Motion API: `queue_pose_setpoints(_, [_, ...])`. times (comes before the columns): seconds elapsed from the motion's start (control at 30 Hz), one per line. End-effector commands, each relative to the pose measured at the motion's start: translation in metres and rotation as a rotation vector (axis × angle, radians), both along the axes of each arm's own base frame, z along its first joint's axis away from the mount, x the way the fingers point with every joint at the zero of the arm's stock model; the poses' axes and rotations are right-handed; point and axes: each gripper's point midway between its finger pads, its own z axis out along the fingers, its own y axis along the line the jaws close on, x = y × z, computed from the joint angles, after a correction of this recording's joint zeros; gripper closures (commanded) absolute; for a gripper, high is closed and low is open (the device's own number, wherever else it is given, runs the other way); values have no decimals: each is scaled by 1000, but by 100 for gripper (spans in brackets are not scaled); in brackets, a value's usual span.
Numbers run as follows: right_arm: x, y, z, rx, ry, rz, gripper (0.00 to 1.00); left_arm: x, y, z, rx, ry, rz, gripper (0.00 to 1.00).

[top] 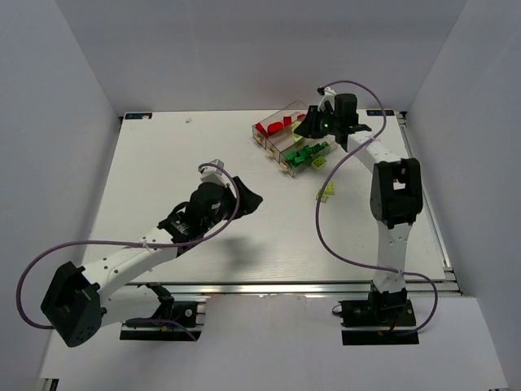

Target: Sort the legos into containers by color

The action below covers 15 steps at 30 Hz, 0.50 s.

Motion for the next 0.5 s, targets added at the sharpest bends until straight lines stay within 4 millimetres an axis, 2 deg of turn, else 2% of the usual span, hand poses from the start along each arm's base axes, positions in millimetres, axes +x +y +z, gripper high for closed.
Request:
queue_pose_setpoints(0.0, [24, 22, 42, 85, -88, -15, 100, -1, 9, 15, -18, -27, 41, 21])
queue_pose_setpoints(0.2, [41, 25, 17, 66, -81, -50, 96, -2, 12, 12, -17, -17, 54, 21])
queue_pose_setpoints(0.3, [44, 25, 6, 55, -82, -54, 90, -1, 11, 11, -10, -11, 51, 21])
queue_pose_setpoints(0.47, [49, 28, -5, 34, -95, -50, 73, 0, 8, 9, -5, -3, 46, 21])
